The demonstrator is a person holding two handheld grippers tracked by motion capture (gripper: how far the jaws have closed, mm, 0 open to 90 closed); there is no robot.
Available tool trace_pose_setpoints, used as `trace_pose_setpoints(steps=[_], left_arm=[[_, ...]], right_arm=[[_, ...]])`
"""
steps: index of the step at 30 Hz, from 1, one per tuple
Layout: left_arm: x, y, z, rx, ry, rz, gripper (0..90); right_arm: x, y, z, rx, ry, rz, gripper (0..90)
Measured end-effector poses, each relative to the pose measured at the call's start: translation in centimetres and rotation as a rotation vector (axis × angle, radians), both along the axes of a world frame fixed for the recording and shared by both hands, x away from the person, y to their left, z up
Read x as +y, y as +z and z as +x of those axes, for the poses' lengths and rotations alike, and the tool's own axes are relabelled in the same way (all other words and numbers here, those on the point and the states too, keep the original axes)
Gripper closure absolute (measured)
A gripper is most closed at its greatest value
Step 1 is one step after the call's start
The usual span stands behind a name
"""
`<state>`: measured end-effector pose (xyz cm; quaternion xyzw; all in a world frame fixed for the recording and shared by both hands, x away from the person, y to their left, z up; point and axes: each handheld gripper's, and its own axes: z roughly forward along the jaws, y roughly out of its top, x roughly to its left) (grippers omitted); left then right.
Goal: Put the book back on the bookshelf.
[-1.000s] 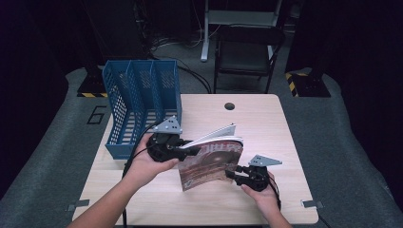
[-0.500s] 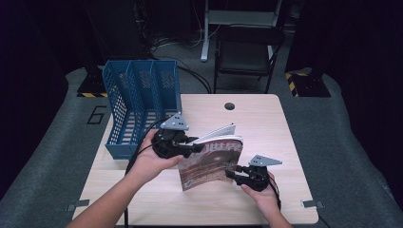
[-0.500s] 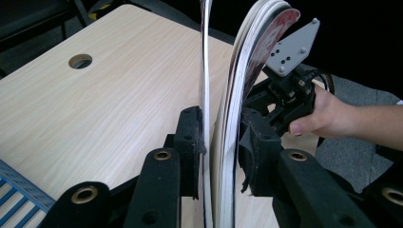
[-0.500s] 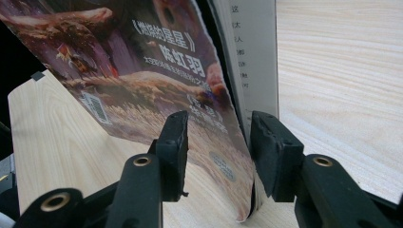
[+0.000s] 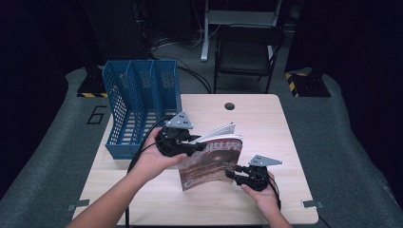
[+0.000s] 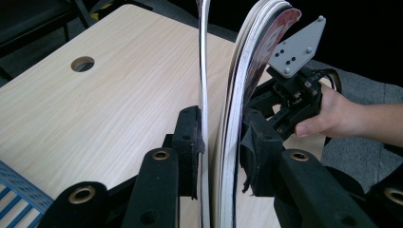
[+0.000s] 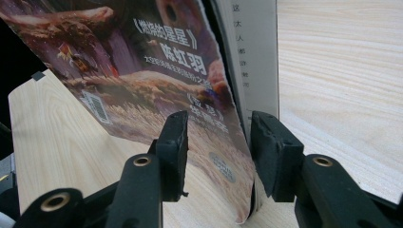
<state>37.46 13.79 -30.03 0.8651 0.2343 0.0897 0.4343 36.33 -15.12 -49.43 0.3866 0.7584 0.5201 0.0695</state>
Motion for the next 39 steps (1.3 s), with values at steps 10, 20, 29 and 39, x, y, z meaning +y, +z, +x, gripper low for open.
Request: trace_pose_setpoints(steps=[10, 20, 29, 39], left_arm=[[-0.4, 0.2, 0.2, 0.028, -0.006, 0.017, 70.9], [-1.3, 1.0, 0.3, 0.032, -0.034, 0.055, 75.9], [-1.8, 0.8, 0.7, 0.044, -0.024, 0.055, 77.1], [-2.4, 1.0, 1.2, 0.055, -0.028, 0.081, 77.6]], right_arm=[[0.0, 0.0, 0.1, -0.004, 0.003, -0.001, 57.6], [-0.1, 0.0, 0.1, -0.005, -0.003, 0.006, 57.9], [-0.2, 0.0, 0.2, -0.012, -0.007, 0.013, 58.5], [-0.2, 0.0, 0.2, 0.002, -0.014, 0.012, 58.5]])
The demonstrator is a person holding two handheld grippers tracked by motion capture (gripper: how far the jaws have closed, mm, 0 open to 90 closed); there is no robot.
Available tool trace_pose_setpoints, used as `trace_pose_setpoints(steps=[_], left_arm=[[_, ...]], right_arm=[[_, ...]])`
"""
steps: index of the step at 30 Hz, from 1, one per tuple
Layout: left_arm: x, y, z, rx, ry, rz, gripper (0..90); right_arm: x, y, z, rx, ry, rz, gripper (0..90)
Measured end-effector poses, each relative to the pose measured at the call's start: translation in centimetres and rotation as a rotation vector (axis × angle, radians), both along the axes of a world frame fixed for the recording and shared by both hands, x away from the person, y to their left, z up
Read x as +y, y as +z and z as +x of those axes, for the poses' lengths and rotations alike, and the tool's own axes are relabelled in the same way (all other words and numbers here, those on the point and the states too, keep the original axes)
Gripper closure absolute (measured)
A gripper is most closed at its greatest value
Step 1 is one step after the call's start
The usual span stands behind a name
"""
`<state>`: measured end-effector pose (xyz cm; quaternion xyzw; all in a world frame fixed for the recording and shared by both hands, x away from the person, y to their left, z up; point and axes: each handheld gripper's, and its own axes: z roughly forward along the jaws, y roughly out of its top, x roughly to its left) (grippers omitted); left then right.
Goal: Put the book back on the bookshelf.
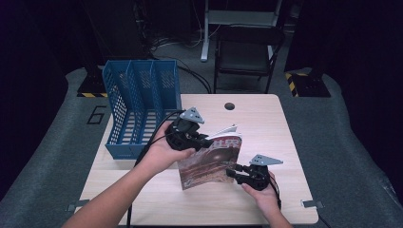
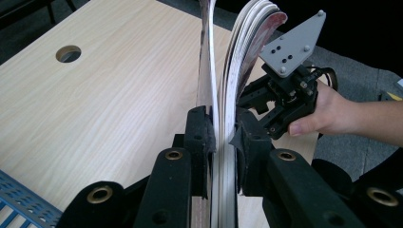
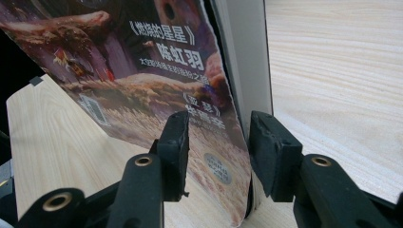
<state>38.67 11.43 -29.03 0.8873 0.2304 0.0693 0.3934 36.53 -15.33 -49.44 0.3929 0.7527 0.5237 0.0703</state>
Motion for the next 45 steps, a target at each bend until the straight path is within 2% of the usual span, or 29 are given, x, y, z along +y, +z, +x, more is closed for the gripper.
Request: trace_pose_setpoints(steps=[5, 6, 10, 15, 18, 22, 28, 37, 40, 45], left_arm=[[-0.3, 0.1, 0.0, 0.009, -0.010, 0.021, 78.4], [-0.4, 0.1, -0.1, 0.021, -0.011, 0.022, 79.1], [-0.5, 0.1, 0.0, 0.013, -0.016, 0.034, 81.7], [-0.7, 0.2, 0.0, 0.023, -0.017, 0.045, 82.9], [-0.7, 0.3, 0.0, 0.011, -0.032, 0.070, 83.2], [-0.8, 0.4, 0.0, 0.011, -0.032, 0.082, 83.3], [-0.8, 0.4, 0.1, 0.014, -0.022, 0.076, 83.2], [-0.9, 0.6, 0.3, 0.017, -0.024, 0.107, 83.3], [-1.0, 0.6, 0.4, 0.031, -0.018, 0.110, 83.2], [-1.2, 0.4, 0.5, 0.034, -0.007, 0.144, 82.8]], right_arm=[[0.0, 0.0, 0.0, 0.000, -0.001, 0.003, 59.1], [0.0, 0.0, 0.0, 0.000, 0.000, 0.003, 59.4], [-0.1, 0.1, 0.0, 0.001, -0.003, 0.009, 60.0], [-0.2, 0.1, 0.1, -0.009, -0.014, 0.001, 60.0], [-0.3, 0.1, 0.1, -0.006, -0.031, 0.006, 61.5], [-0.4, 0.1, 0.2, -0.004, -0.036, 0.000, 62.9], [-0.2, 0.0, 0.2, 0.006, -0.041, -0.007, 63.2], [-0.3, -0.1, 0.3, 0.013, -0.032, 0.001, 62.9], [-0.3, -0.2, 0.3, 0.010, -0.036, -0.007, 62.6], [-0.3, -0.1, 0.3, 0.010, -0.037, -0.003, 62.5]])
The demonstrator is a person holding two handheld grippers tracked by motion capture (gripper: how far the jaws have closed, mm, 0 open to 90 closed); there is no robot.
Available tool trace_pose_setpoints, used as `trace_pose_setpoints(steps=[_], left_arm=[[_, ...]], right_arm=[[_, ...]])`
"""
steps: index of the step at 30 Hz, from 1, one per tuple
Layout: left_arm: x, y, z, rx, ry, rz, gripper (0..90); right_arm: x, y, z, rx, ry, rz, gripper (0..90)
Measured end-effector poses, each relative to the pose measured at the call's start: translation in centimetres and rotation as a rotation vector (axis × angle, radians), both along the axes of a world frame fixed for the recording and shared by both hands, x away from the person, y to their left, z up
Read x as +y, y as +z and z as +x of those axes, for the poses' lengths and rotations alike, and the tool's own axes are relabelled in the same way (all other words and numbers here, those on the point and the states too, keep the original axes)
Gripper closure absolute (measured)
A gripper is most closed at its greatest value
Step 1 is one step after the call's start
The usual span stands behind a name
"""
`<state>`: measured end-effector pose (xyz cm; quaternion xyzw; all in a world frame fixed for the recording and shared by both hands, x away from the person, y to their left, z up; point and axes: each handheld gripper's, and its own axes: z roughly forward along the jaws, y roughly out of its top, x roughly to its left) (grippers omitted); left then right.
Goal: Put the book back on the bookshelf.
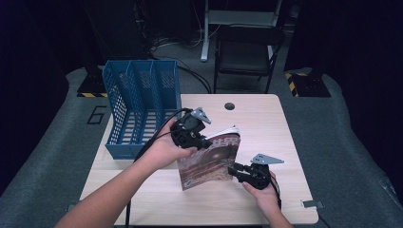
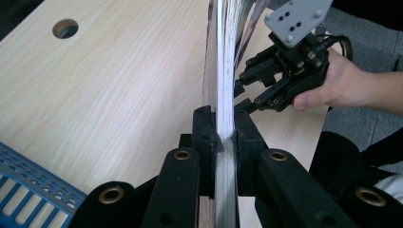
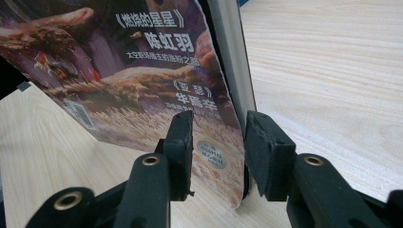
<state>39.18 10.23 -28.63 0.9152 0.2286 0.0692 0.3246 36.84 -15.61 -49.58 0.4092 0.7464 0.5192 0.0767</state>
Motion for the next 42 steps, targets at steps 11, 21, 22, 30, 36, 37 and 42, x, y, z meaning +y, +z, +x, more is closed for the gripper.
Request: trace_pose_setpoints(steps=[11, 21, 22, 30, 36, 37, 42], left_arm=[[0.1, 0.0, 0.0, -0.005, 0.004, -0.003, 83.7], [0.5, -0.5, -0.2, 0.012, 0.004, -0.011, 79.5], [0.6, -0.6, -0.3, 0.006, 0.007, -0.010, 79.8], [1.3, -0.8, -0.2, -0.006, 0.025, -0.049, 82.8], [1.4, -0.9, -0.3, -0.018, 0.038, -0.062, 83.6], [1.4, -0.9, -0.3, -0.018, 0.037, -0.060, 83.7], [1.3, -0.8, -0.1, -0.008, 0.039, -0.054, 83.9]], right_arm=[[-0.1, -0.1, 0.1, -0.004, 0.012, 0.004, 61.8], [-0.1, -0.1, 0.1, -0.002, 0.009, 0.002, 61.3], [-0.1, -0.1, 0.1, -0.002, 0.007, 0.003, 61.4], [0.0, -0.1, 0.1, -0.003, 0.010, -0.004, 61.3], [0.0, -0.1, 0.1, -0.003, 0.009, -0.005, 61.5], [0.0, -0.1, 0.1, -0.003, 0.010, -0.003, 61.5], [0.0, -0.1, 0.1, -0.003, 0.004, 0.005, 61.5]])
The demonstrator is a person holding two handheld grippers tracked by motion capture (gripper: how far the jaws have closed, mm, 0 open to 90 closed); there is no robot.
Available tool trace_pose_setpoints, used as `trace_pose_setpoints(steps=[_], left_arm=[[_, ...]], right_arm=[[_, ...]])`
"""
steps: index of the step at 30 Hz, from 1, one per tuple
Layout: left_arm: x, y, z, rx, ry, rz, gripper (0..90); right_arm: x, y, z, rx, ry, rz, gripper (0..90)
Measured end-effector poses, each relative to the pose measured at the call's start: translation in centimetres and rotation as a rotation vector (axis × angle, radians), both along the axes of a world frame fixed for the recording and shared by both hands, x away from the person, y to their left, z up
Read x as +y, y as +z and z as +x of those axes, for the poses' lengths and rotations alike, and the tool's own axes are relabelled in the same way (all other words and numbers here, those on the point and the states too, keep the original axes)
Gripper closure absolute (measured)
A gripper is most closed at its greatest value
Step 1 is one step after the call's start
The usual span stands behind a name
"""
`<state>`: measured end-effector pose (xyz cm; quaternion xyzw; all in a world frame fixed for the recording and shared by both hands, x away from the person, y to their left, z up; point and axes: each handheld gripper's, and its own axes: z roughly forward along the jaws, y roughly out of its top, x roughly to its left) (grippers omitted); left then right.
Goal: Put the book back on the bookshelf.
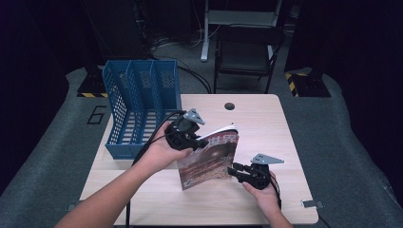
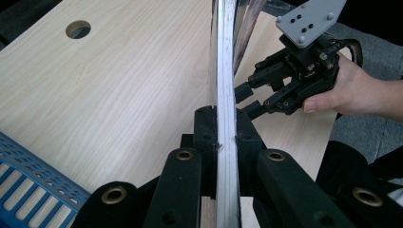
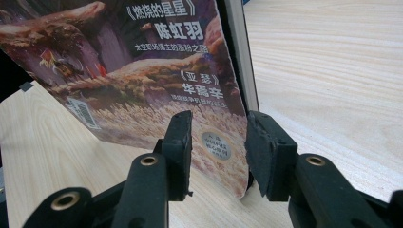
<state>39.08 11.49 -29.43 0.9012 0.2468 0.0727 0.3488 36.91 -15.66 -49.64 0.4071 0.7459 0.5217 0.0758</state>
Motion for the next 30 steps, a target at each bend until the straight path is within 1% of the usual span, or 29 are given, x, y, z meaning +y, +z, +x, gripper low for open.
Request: trace_pose_setpoints(steps=[1, 8, 12, 13, 15, 18, 19, 21, 24, 30], left_arm=[[0.0, 0.1, 0.1, -0.004, 0.002, 0.008, 83.9], [0.0, 0.4, 0.4, -0.009, 0.010, 0.013, 83.9], [0.1, 0.6, 0.5, -0.007, 0.021, 0.005, 83.9], [0.2, 0.6, 0.6, -0.011, 0.017, 0.008, 84.0], [0.3, 0.7, 0.7, -0.008, 0.015, 0.009, 84.0], [0.3, 0.8, 0.7, -0.001, 0.018, 0.001, 84.0], [0.4, 1.0, 0.7, -0.007, 0.014, 0.005, 84.0], [0.4, 1.2, 0.6, 0.000, 0.016, -0.002, 84.0], [0.5, 1.6, 0.7, -0.011, 0.016, -0.004, 83.9], [0.6, 2.1, 0.8, -0.013, 0.017, -0.008, 84.0]], right_arm=[[0.0, 0.0, 0.0, 0.000, -0.001, 0.000, 61.5], [-0.1, 0.0, 0.0, 0.001, 0.000, 0.000, 61.5], [-0.1, 0.0, 0.0, 0.004, -0.001, 0.003, 61.5], [-0.1, 0.0, 0.0, 0.004, -0.003, 0.004, 61.4], [-0.1, 0.1, 0.0, 0.004, -0.002, 0.007, 61.2], [-0.2, 0.0, 0.0, 0.001, -0.002, 0.006, 60.2], [-0.2, 0.0, 0.0, 0.002, -0.003, 0.008, 60.1], [-0.2, 0.0, 0.0, 0.006, -0.005, 0.009, 59.9], [-0.2, 0.0, 0.0, 0.004, -0.001, 0.007, 59.2], [-0.2, 0.0, 0.1, 0.012, -0.001, 0.011, 57.6]])
